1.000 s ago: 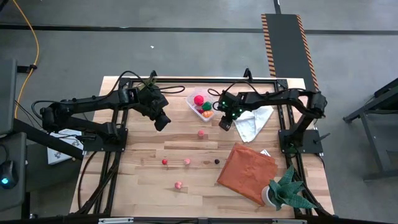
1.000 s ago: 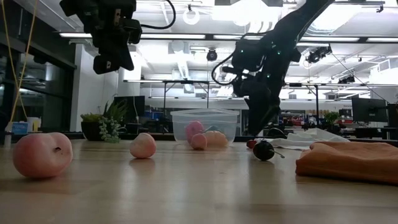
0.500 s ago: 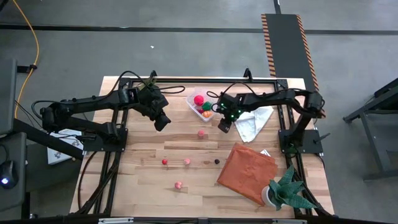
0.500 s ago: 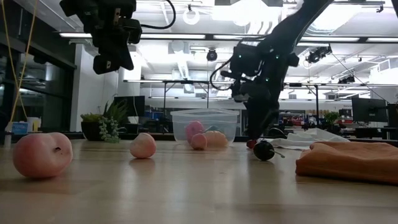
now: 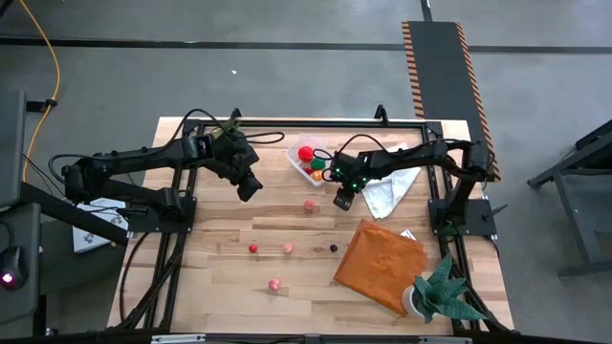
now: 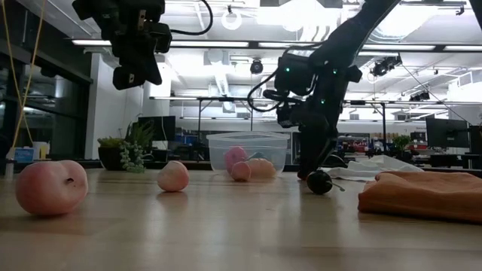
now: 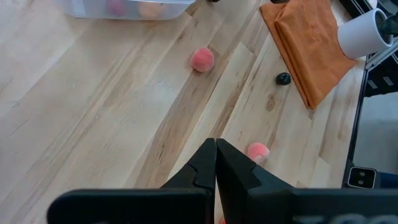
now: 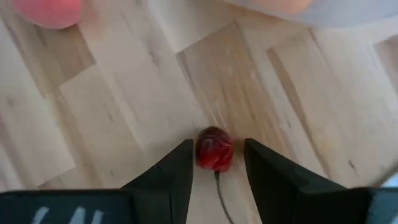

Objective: Pick and placing Produce into tupperware
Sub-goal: Put the dark red cherry into the transparent bin

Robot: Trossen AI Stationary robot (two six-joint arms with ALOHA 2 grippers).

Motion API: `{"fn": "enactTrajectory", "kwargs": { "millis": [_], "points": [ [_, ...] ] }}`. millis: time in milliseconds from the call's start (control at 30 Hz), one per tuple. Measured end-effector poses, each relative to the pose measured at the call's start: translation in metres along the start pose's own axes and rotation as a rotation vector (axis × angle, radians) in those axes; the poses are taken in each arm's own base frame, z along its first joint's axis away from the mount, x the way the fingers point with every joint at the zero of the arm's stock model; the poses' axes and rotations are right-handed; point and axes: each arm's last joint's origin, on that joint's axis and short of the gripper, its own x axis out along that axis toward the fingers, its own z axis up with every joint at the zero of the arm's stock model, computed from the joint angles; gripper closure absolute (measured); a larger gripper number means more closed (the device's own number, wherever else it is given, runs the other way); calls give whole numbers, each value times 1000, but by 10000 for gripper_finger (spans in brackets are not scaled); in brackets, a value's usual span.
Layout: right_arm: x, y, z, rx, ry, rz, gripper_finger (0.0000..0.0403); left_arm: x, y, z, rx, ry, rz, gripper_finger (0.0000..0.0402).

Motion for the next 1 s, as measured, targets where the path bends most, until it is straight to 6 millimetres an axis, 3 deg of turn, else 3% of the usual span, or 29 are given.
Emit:
{"fn": "enactTrajectory", "kwargs": {
  "millis": [367,733,1000],
  "points": [
    [0,0,0,5,0,-24,273,0,0,0,0,-1,1,401],
    [0,0,-1,3,3,-20,337,0,0,0,0,-1,1,401],
    [0,0,-1,6,7,-1,344,0,0,0,0,-2,3,401]
  ]
}}
